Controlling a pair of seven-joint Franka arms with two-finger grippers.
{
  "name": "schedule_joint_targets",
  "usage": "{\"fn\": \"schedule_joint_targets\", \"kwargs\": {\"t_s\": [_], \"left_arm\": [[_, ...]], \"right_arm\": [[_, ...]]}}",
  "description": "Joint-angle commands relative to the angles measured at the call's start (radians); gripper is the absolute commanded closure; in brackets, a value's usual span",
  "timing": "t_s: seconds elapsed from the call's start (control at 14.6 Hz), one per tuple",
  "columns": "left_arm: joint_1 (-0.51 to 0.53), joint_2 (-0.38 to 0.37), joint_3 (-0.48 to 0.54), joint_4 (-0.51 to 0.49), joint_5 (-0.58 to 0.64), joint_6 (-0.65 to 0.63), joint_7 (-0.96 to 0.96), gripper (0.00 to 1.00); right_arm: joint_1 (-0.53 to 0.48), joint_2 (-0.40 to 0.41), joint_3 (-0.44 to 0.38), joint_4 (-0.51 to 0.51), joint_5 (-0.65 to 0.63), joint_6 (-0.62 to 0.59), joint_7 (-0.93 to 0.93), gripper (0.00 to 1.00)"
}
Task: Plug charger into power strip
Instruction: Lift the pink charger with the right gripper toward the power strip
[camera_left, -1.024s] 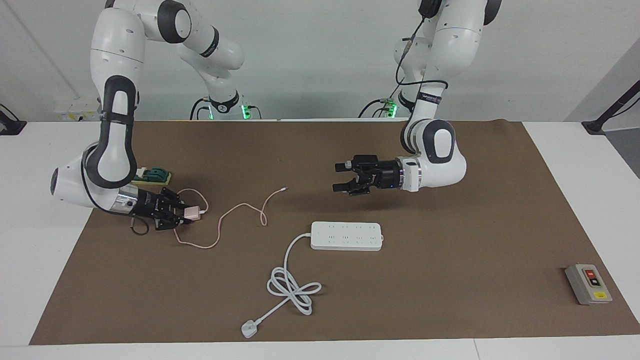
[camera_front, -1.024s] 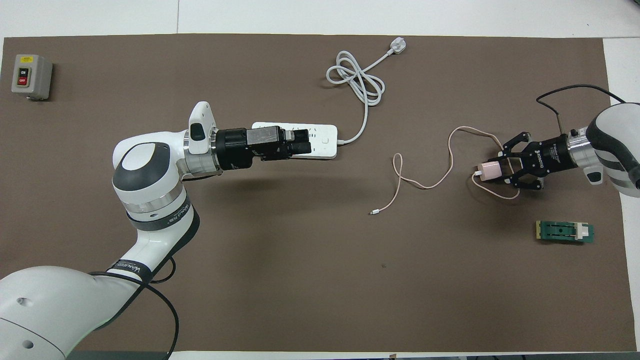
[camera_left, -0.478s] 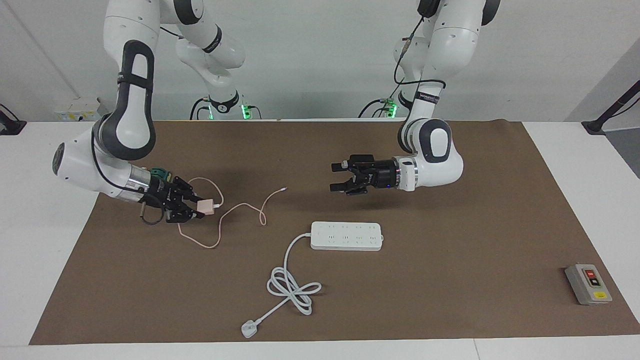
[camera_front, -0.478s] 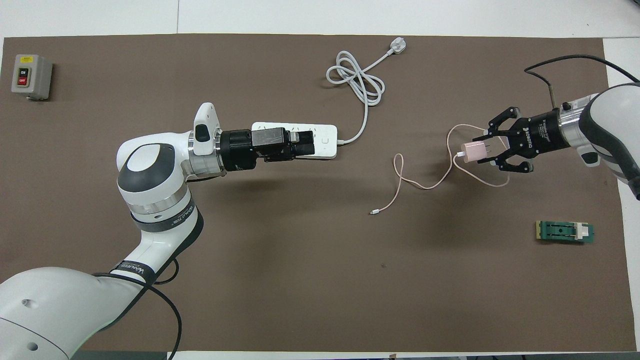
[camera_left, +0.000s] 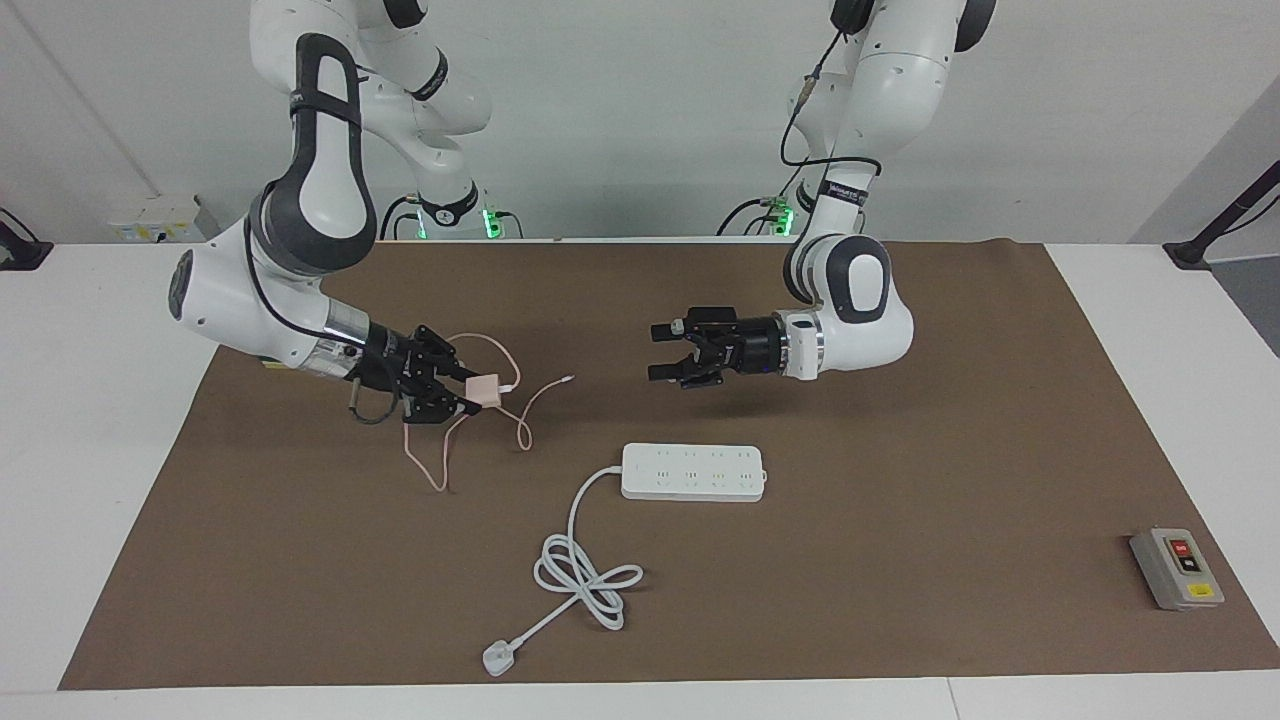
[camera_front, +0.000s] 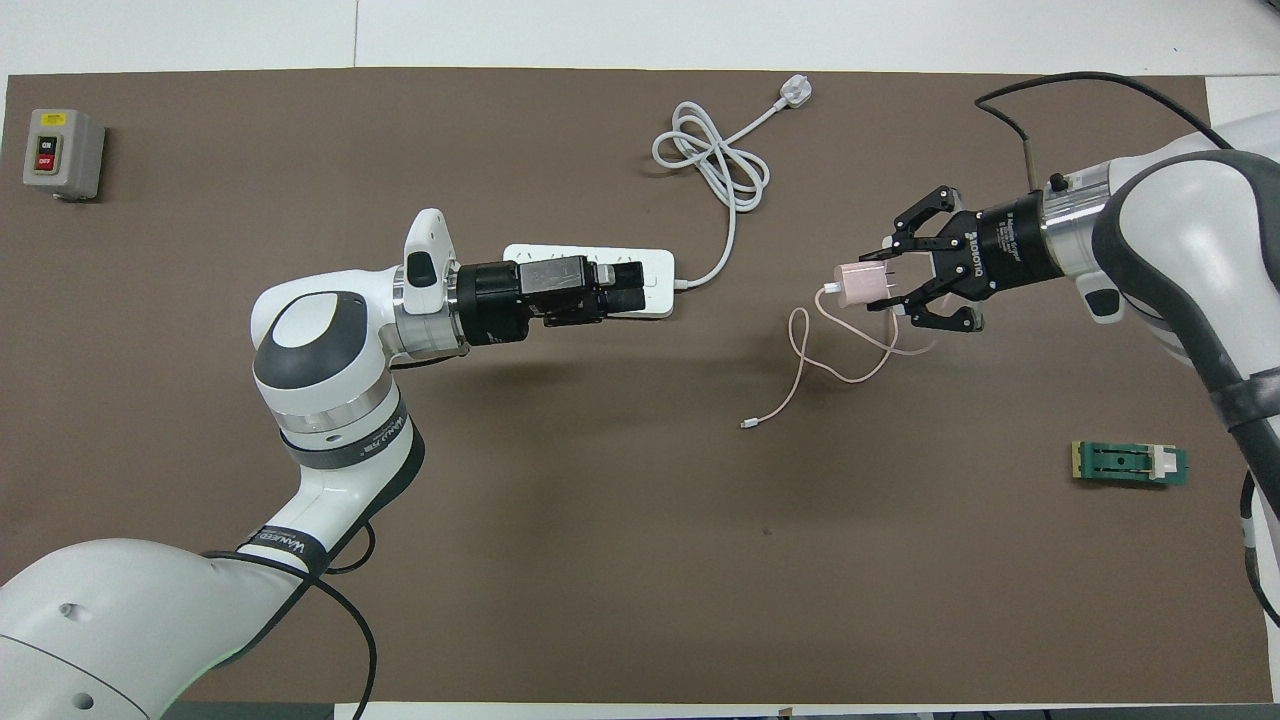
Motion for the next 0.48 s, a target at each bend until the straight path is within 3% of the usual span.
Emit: {"fn": "schedule_joint_targets", "kwargs": {"t_s": [0.0, 0.41], "left_arm": [[-0.019, -0.001, 0.011, 0.008, -0.023, 0.023, 0.012, 0.0], [-0.025, 0.0, 0.011, 0.008, -0.02, 0.061, 0.014, 0.0]], "right_arm": [[0.063, -0.002, -0.002, 0.042, 0.024, 0.042, 0.101, 1.0], [0.193, 0.003, -0.002, 0.068, 0.027, 0.154, 0.225, 1.0]]}}
